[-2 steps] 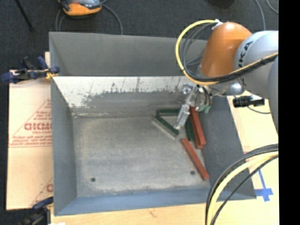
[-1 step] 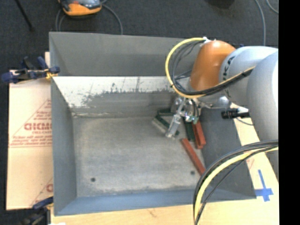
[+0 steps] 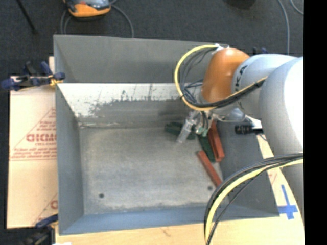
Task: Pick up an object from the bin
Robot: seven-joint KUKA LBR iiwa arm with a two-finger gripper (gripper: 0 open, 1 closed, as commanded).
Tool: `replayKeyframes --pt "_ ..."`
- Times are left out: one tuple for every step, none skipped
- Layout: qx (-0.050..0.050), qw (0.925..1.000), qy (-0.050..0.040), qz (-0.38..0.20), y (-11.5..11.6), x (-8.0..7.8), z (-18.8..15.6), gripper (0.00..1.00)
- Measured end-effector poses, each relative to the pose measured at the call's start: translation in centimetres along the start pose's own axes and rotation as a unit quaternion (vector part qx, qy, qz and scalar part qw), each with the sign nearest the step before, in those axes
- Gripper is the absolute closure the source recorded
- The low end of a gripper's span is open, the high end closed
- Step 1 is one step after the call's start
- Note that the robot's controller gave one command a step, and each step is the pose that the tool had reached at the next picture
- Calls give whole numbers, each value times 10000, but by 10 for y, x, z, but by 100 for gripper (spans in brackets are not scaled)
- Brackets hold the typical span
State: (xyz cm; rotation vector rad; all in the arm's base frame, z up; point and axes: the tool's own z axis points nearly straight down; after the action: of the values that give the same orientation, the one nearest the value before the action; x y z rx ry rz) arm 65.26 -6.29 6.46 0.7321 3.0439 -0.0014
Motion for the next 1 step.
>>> replayKeyframes --pt "-6 10000 -2 52 2 1 -3 100"
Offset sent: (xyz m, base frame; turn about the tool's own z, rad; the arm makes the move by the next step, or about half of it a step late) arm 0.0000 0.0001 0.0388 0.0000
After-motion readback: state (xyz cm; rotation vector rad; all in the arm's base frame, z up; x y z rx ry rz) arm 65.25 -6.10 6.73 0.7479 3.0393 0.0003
